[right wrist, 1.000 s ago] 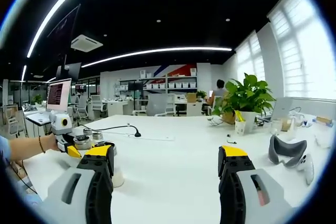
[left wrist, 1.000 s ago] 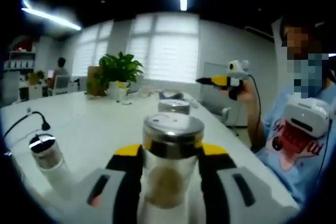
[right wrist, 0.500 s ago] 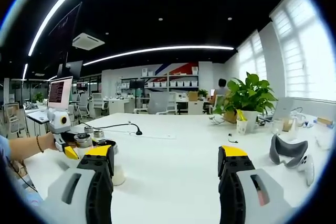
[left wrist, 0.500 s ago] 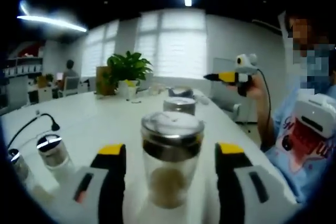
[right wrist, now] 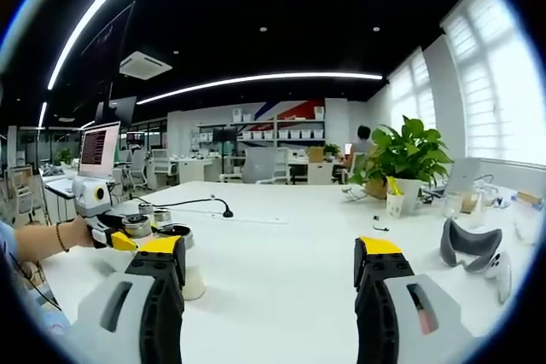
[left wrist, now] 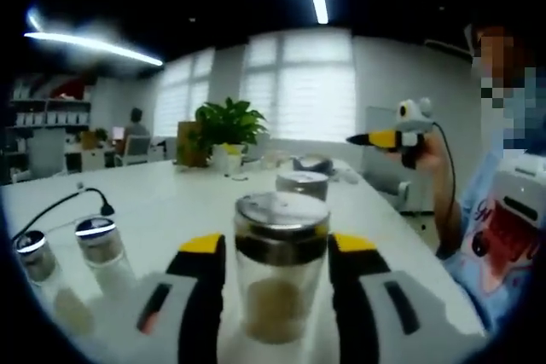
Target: Rotate the seasoning bottle until the label or dispensing opening points toward the visible target arrow and the bottle remains upright within the marked orientation range
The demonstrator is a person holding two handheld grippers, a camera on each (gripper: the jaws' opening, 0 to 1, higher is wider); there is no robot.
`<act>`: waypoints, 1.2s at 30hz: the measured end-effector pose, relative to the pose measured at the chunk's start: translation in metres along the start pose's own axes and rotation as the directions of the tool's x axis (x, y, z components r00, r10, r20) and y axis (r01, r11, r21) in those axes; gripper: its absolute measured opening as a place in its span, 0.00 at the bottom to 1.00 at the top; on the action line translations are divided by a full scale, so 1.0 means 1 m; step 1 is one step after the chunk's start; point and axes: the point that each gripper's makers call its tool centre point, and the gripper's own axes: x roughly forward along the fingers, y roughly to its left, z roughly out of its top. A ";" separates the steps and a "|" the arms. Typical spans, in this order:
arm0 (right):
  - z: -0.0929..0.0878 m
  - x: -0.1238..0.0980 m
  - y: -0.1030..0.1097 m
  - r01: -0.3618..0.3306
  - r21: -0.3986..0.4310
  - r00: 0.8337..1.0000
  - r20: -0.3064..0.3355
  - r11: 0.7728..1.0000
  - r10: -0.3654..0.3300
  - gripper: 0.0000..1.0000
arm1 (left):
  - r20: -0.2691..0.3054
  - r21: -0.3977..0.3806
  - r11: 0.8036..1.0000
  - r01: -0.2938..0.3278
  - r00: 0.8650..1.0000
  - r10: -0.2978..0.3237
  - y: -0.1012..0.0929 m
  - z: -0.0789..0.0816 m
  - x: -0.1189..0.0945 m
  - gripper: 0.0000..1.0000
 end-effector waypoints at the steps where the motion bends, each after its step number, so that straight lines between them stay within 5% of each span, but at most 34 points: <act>1: 0.000 0.000 0.001 -0.005 -0.005 1.000 -0.003 1.000 0.005 0.84 | 0.003 -0.010 1.000 0.008 1.000 -0.008 -0.001 -0.001 0.000 0.44; 22: -0.002 0.004 0.011 -0.058 -0.018 0.998 -0.013 0.998 0.058 0.84 | -0.024 0.023 0.995 0.096 0.995 -0.095 -0.002 -0.005 0.004 0.44; 24: -0.002 0.004 0.012 -0.061 -0.021 0.998 -0.015 0.998 0.061 0.84 | -0.137 0.077 0.996 0.052 0.990 -0.041 0.006 -0.025 0.004 0.54; 26: -0.002 0.004 0.012 -0.065 -0.019 0.998 -0.014 0.998 0.065 0.84 | -0.193 0.093 0.995 0.045 0.981 -0.027 0.004 -0.037 0.005 0.76; 32: -0.008 0.013 0.025 -0.122 -0.032 0.992 -0.030 0.992 0.121 0.84 | -0.098 0.003 1.000 0.013 0.995 -0.013 -0.005 -0.020 -0.006 0.80; 36: -0.018 0.023 0.041 -0.189 -0.005 0.981 -0.052 0.982 0.188 0.85 | -0.021 0.064 0.997 -0.045 0.999 0.046 -0.010 -0.003 -0.023 0.90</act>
